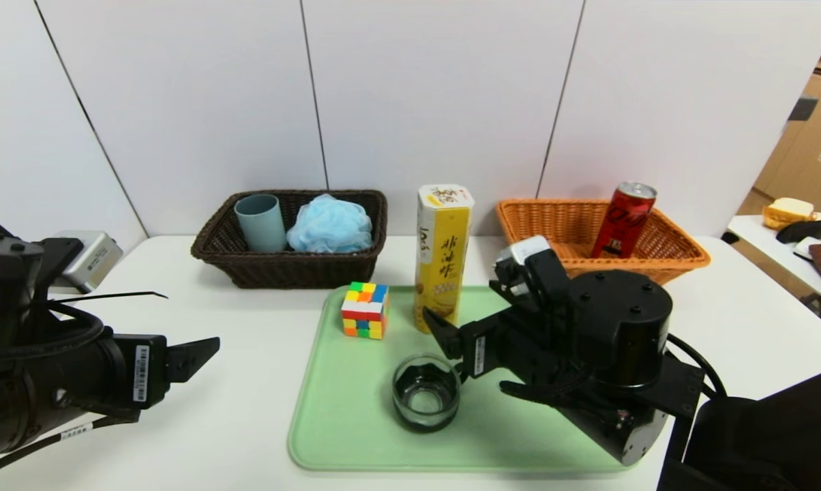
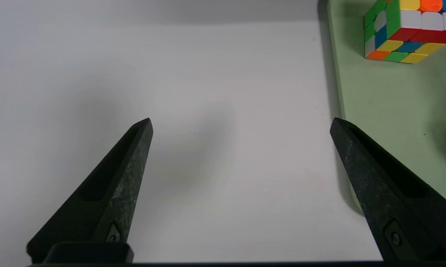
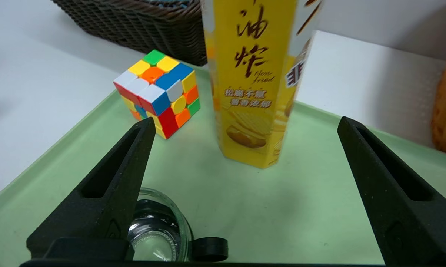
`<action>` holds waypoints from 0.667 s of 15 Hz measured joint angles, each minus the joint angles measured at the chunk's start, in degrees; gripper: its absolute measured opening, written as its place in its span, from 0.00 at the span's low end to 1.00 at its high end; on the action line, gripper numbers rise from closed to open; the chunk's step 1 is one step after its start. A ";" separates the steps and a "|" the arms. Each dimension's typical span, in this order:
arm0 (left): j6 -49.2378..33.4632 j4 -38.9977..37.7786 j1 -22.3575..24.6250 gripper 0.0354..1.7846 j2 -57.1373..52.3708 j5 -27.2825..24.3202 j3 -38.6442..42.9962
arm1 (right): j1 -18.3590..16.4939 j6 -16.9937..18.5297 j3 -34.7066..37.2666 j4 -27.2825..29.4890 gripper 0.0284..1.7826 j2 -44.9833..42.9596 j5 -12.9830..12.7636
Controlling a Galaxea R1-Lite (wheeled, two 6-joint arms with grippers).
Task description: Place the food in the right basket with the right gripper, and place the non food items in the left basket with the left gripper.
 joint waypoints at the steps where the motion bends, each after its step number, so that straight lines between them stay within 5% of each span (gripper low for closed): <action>1: -0.50 0.00 -0.67 0.94 -0.02 0.05 0.07 | 0.17 -0.05 -0.26 0.00 0.95 0.72 0.00; 10: -1.93 0.00 -2.78 0.94 0.07 0.09 0.66 | 0.34 -0.90 -4.66 0.13 0.95 4.13 -3.16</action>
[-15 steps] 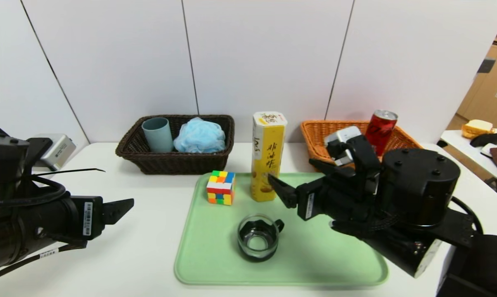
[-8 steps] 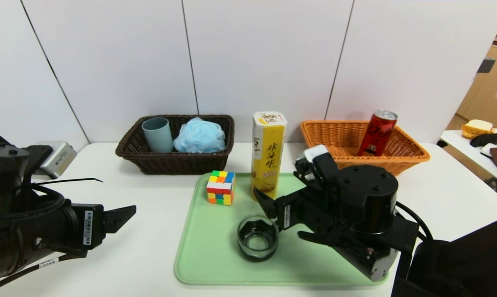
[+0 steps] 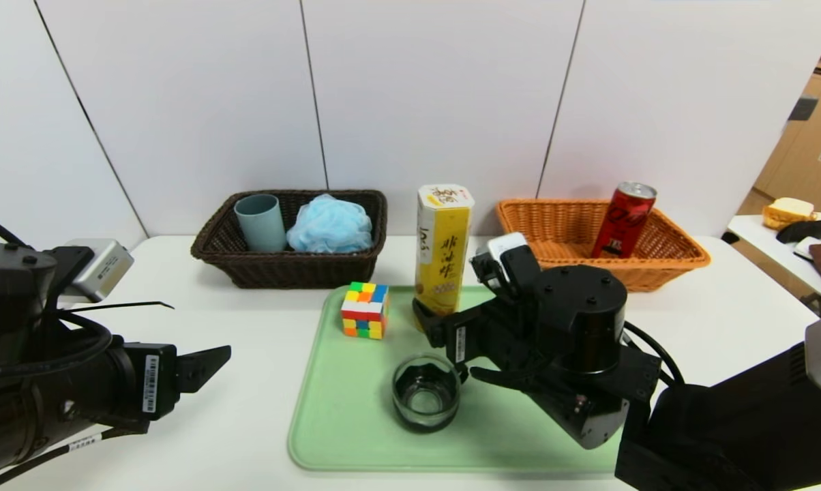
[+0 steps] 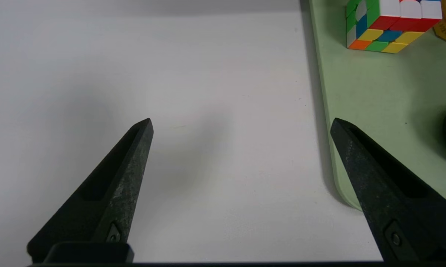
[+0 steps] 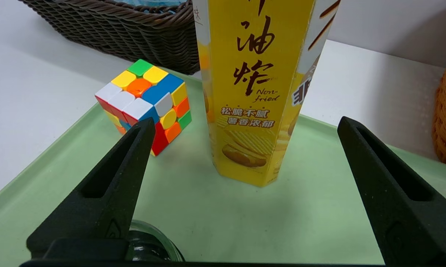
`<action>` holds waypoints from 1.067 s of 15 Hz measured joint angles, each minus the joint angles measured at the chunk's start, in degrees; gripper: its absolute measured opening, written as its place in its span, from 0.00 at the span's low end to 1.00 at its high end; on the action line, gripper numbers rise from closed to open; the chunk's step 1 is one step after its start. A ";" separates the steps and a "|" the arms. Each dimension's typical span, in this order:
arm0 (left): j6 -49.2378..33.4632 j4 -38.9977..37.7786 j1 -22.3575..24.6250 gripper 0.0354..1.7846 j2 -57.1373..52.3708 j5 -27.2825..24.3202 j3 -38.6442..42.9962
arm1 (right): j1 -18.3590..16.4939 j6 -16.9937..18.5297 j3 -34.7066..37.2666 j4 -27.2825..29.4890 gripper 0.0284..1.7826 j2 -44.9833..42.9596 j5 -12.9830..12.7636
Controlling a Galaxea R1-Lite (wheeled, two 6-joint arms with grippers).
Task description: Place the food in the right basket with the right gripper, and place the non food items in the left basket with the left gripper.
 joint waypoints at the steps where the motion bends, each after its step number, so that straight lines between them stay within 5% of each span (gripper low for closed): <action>1: 0.00 -0.01 -0.01 0.94 0.01 0.00 -0.02 | 0.10 -0.30 -0.52 -0.05 0.95 0.30 -0.59; 16: 0.09 -0.78 -0.01 0.94 -0.94 -0.20 0.49 | 0.55 -0.48 -9.33 0.04 0.95 6.72 -6.31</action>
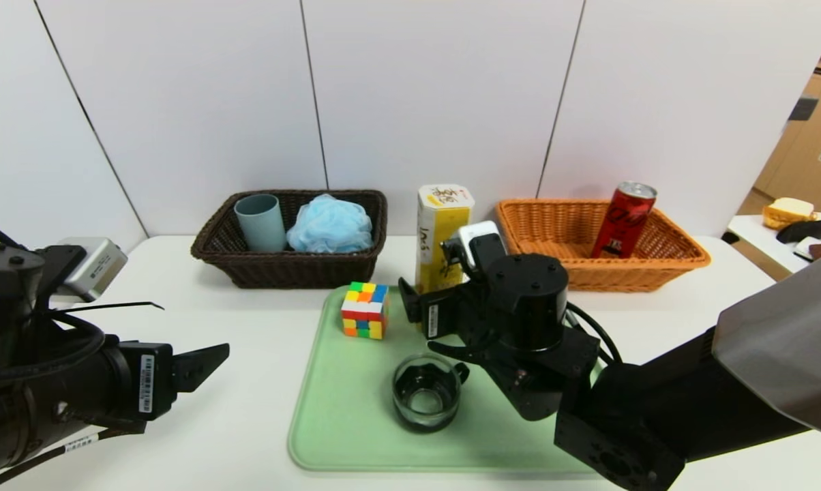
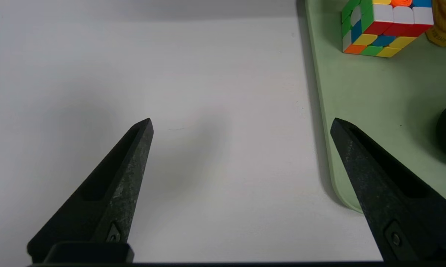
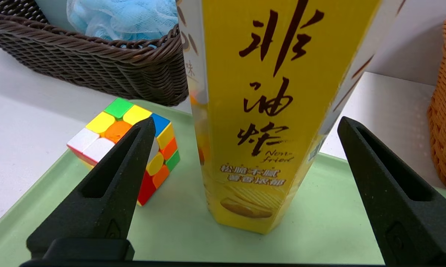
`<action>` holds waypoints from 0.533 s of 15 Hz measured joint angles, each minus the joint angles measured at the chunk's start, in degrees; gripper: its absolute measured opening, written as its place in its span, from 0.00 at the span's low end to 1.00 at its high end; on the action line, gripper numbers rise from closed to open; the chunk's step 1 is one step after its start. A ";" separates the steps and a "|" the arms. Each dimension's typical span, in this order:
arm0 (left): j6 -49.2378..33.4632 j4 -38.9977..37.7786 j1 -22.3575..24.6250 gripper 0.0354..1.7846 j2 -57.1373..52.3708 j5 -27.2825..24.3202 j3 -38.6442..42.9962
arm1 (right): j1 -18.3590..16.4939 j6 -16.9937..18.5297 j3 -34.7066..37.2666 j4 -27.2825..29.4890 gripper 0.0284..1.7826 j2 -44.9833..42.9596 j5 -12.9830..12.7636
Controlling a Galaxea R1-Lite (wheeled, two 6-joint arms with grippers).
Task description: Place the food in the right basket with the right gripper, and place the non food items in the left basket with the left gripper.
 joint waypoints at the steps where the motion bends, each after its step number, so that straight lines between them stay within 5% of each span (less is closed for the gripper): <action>1: 0.05 0.00 0.00 0.94 -0.29 -0.06 0.09 | -0.06 -0.02 -0.68 0.00 0.95 0.39 -0.17; 8: 0.29 0.04 -0.02 0.94 -2.52 -0.09 1.63 | 0.02 0.01 -3.22 -0.06 0.95 1.88 -2.35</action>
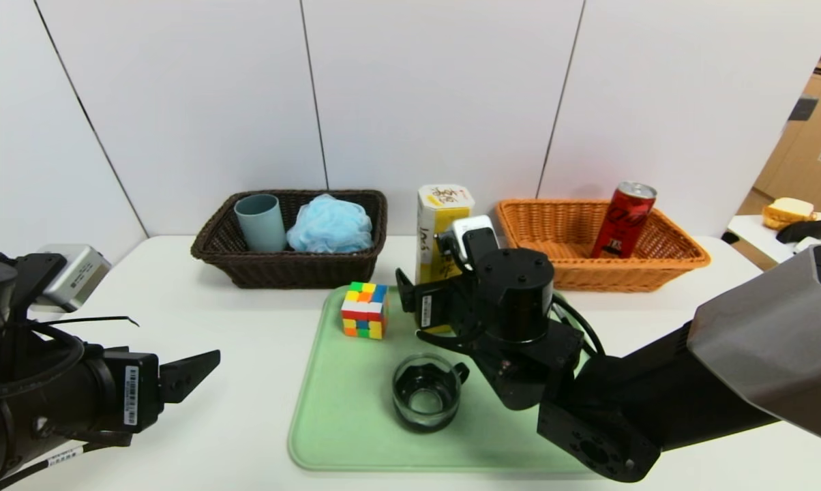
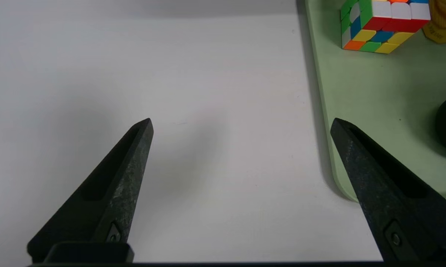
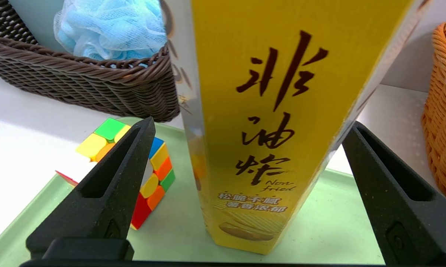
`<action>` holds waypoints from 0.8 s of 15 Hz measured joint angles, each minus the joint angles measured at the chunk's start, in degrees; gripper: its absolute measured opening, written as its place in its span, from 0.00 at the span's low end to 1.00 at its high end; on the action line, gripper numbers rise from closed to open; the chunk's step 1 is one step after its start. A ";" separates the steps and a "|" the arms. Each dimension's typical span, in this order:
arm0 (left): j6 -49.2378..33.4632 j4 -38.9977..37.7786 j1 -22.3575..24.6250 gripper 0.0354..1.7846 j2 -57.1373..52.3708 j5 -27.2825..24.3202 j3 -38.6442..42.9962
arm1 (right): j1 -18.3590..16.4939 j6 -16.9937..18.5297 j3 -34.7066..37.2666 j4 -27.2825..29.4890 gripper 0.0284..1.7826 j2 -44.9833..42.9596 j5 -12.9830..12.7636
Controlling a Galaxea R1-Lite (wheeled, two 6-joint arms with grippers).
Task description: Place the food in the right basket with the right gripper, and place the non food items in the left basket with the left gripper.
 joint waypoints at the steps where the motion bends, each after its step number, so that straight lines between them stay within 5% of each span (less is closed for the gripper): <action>1: -0.02 -0.04 0.00 0.94 -0.28 -0.02 0.22 | 0.02 0.02 -0.06 0.00 0.95 -0.05 0.01; 12: 0.17 0.07 0.02 0.94 -2.12 -0.09 1.24 | -1.10 0.79 -2.40 -1.18 0.95 1.83 0.00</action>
